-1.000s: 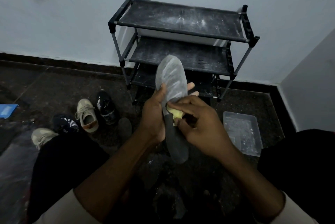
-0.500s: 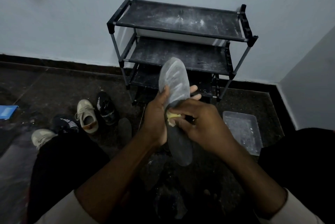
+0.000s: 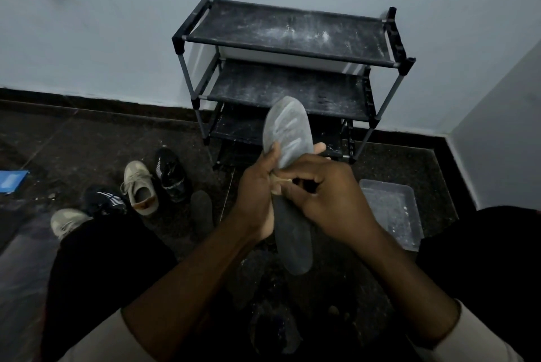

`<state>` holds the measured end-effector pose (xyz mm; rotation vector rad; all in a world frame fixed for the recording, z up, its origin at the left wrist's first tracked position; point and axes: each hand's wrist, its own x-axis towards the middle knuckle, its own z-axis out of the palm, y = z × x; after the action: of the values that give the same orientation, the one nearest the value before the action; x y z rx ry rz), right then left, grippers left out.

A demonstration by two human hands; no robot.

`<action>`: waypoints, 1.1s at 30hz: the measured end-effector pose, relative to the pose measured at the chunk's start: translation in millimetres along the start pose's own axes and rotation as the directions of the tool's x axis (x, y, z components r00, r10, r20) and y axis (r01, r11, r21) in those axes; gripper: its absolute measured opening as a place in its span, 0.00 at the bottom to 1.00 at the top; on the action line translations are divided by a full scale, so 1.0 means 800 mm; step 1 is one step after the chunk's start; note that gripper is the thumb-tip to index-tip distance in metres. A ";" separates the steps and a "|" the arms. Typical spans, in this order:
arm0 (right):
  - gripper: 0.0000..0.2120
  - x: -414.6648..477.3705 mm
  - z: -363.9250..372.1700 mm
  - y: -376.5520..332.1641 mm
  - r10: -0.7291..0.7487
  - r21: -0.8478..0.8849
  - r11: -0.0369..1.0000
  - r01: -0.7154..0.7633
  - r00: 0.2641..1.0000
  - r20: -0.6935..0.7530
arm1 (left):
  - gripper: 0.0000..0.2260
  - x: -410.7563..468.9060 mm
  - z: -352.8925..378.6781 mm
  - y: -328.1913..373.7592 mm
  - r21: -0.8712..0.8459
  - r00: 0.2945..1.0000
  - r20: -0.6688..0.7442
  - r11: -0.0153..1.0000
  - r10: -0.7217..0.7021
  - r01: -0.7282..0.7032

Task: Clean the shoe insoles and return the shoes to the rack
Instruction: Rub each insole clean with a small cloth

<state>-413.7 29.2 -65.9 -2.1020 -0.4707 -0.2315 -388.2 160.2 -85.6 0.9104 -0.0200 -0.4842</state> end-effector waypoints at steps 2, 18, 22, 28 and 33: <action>0.09 -0.005 -0.002 -0.003 -0.005 0.051 0.999 -0.002 0.991 0.135 | 0.25 -0.001 -0.004 0.003 -0.003 1.000 -0.012 1.000 0.016 -0.016; 0.08 0.000 -0.009 0.014 0.306 0.344 0.888 -0.306 0.950 0.056 | 0.33 0.014 -0.026 0.008 -0.136 0.998 0.045 0.989 -0.049 0.055; 0.08 0.000 -0.011 0.013 0.321 0.393 0.856 -0.335 0.941 0.105 | 0.30 0.012 -0.023 0.015 -0.191 0.998 0.062 0.981 -0.012 0.024; 0.08 -0.002 -0.010 0.011 0.262 0.345 0.884 -0.315 0.946 0.192 | 0.30 0.013 -0.025 0.030 -0.248 0.998 0.030 0.968 0.050 -0.041; 0.08 0.002 -0.015 0.009 0.273 0.271 0.901 -0.339 0.928 0.252 | 0.28 0.010 -0.022 0.026 -0.195 0.999 0.040 0.981 -0.008 0.016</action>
<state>-409.2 16.2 -64.3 -1.8621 -0.2671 0.2378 -368.9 181.2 -82.2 0.7086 -0.0024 -0.5058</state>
